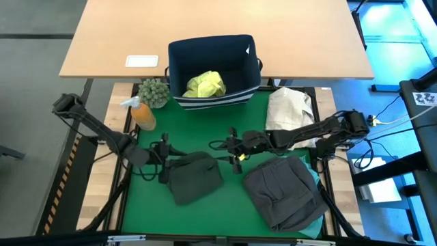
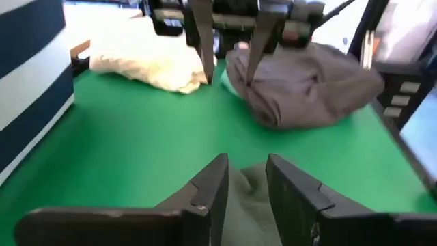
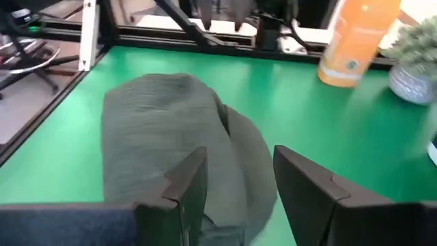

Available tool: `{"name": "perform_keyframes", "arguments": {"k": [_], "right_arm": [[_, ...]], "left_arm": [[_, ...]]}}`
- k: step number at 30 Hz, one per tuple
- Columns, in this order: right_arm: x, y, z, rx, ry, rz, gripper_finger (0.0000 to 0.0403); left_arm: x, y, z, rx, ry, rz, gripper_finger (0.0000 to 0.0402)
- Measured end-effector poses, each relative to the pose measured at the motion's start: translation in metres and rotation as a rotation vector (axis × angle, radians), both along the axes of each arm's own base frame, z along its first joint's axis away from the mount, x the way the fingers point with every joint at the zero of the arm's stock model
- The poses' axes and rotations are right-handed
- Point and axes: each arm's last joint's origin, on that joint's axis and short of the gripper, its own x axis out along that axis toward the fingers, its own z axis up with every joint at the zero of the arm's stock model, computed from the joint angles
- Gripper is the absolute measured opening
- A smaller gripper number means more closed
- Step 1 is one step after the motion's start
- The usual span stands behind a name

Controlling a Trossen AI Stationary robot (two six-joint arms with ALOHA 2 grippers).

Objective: Fold laundry
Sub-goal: Stack the green polo on the black shorts

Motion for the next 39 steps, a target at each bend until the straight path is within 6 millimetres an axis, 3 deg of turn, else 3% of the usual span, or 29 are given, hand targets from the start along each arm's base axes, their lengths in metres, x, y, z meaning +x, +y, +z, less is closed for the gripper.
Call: {"name": "perform_keyframes", "arguments": {"k": [8, 16, 39], "right_arm": [[-0.017, -0.002, 0.004, 0.006, -0.039, -0.005, 0.0165], [-0.021, -0.003, 0.001, -0.003, 0.008, -0.004, 0.0165], [-0.02, -0.003, 0.001, -0.006, -0.002, -0.022, 0.0165]], "left_arm": [[-0.009, 0.014, -0.01, -0.041, -0.127, 0.098, 0.008], [-0.005, 0.024, -0.012, 0.03, -0.165, 0.382, 0.008], [-0.003, 0.022, -0.015, 0.013, -0.127, 0.266, 0.008]]}}
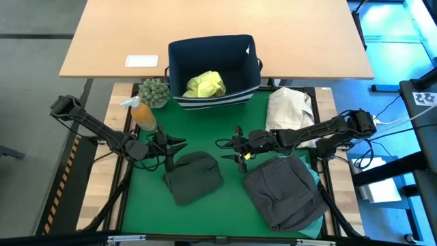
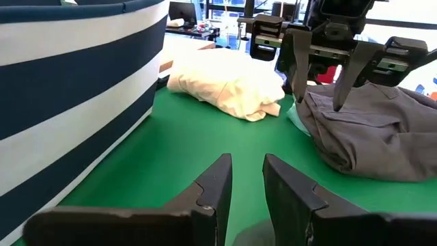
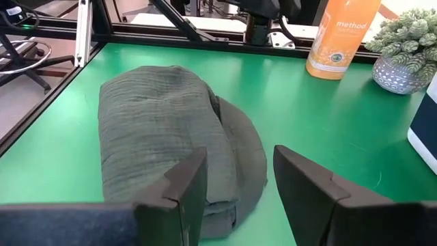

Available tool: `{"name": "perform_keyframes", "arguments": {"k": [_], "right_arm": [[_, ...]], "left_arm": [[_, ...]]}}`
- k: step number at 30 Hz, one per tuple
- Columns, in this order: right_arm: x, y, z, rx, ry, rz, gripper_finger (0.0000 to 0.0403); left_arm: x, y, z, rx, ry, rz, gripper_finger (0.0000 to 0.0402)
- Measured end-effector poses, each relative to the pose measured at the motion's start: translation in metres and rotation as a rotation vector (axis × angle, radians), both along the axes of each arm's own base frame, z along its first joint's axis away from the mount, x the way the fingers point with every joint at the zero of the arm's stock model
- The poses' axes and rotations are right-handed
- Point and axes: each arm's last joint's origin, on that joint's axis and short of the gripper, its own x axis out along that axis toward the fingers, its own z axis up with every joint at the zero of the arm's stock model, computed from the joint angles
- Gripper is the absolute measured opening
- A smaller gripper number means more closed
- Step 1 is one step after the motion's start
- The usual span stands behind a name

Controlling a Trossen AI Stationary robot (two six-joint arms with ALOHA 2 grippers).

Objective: Fold laundry
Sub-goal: Stack the green polo on the black shorts

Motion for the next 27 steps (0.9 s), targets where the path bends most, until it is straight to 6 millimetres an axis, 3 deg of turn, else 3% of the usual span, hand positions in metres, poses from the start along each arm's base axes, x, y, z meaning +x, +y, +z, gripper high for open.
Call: {"name": "perform_keyframes", "arguments": {"k": [18, 27], "right_arm": [[0.0, 0.0, -0.0001, 0.0, 0.0, 0.001, 0.0165], [0.0, 0.0, -0.0005, 0.026, 0.007, -0.01, 0.0166]], "left_arm": [[-0.0002, 0.0005, -0.0007, 0.006, 0.007, 0.007, 0.008], [0.0004, -0.0019, -0.0016, -0.02, 0.018, -0.069, 0.008]]}}
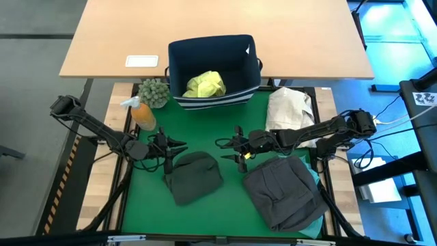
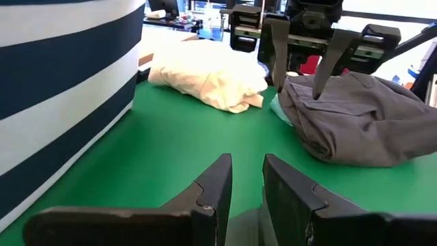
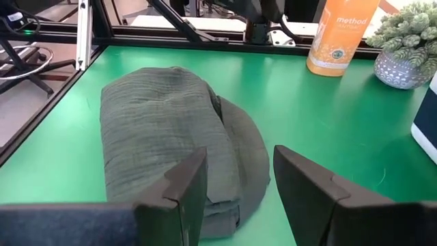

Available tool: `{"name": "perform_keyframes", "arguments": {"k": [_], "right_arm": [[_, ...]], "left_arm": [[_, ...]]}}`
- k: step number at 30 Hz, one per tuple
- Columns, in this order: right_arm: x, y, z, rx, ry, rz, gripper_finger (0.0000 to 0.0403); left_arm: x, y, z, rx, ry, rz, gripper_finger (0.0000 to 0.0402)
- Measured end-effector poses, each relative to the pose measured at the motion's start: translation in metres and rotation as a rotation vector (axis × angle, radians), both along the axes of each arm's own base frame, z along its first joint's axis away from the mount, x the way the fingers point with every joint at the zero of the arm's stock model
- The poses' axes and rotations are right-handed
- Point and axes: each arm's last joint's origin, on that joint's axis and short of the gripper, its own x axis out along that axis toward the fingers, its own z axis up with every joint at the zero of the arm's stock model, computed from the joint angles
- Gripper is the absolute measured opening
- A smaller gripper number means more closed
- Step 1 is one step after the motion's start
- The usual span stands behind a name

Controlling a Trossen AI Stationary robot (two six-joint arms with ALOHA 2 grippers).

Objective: Fold laundry
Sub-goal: Stack the green polo on the black shorts

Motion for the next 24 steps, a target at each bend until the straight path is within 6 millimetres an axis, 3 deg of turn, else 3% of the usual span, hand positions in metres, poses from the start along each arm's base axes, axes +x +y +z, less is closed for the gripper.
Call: {"name": "perform_keyframes", "arguments": {"k": [14, 24], "right_arm": [[0.006, 0.001, -0.013, 0.018, 0.037, -0.009, 0.0166], [0.007, 0.001, -0.011, 0.022, 0.011, -0.008, 0.0166]], "left_arm": [[0.0, 0.0, 0.0, 0.0, 0.0, -0.002, 0.008], [0.0, 0.0, 0.0, -0.002, 0.001, -0.009, 0.008]]}}
